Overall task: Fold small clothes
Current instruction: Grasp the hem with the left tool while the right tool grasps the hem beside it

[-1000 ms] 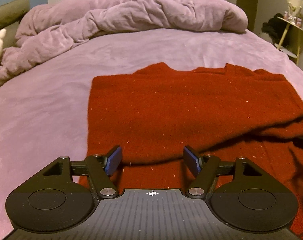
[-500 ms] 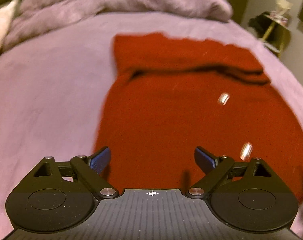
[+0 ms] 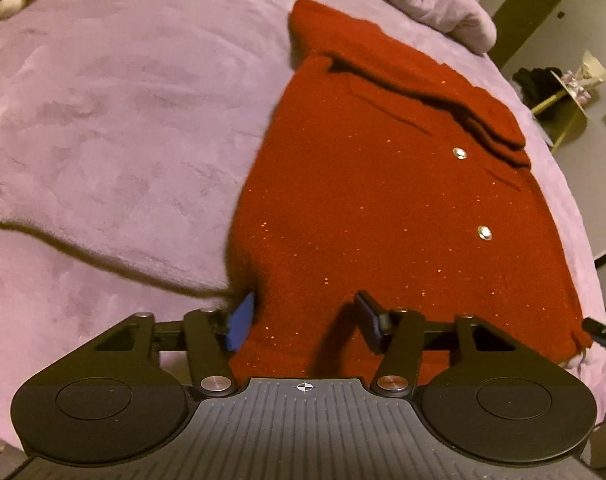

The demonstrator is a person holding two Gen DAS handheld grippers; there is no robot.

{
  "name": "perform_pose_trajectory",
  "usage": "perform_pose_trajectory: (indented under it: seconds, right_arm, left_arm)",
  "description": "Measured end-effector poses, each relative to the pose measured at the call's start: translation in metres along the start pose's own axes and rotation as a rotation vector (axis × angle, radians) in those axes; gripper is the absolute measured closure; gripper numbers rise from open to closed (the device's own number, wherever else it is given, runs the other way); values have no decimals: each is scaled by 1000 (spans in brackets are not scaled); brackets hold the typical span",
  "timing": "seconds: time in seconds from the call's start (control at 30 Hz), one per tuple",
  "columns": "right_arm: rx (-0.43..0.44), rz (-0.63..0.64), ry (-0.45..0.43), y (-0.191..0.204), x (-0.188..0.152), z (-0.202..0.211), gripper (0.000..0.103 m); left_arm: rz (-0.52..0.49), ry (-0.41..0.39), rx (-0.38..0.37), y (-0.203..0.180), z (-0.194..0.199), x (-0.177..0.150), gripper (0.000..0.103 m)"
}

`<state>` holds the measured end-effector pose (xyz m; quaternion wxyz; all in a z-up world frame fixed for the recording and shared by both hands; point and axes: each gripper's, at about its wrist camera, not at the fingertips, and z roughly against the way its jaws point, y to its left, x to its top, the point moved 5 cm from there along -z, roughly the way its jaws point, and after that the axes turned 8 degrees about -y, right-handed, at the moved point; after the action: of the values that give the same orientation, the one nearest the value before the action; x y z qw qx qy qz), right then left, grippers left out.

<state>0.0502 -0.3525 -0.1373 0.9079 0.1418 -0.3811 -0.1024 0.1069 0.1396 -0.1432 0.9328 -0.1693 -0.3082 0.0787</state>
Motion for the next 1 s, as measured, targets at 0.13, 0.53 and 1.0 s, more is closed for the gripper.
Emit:
perform_pose_trajectory:
  seconds: [0.13, 0.53, 1.0]
  right_arm:
    - [20, 11, 19, 0, 0, 0, 69]
    - [26, 43, 120, -6, 1, -11, 51]
    - [98, 42, 192, 0, 5, -13, 69]
  left_arm:
    - [35, 8, -13, 10, 5, -1, 69]
    - [52, 90, -97, 13, 0, -7, 52]
    - [-23, 149, -186, -10, -3, -2, 63]
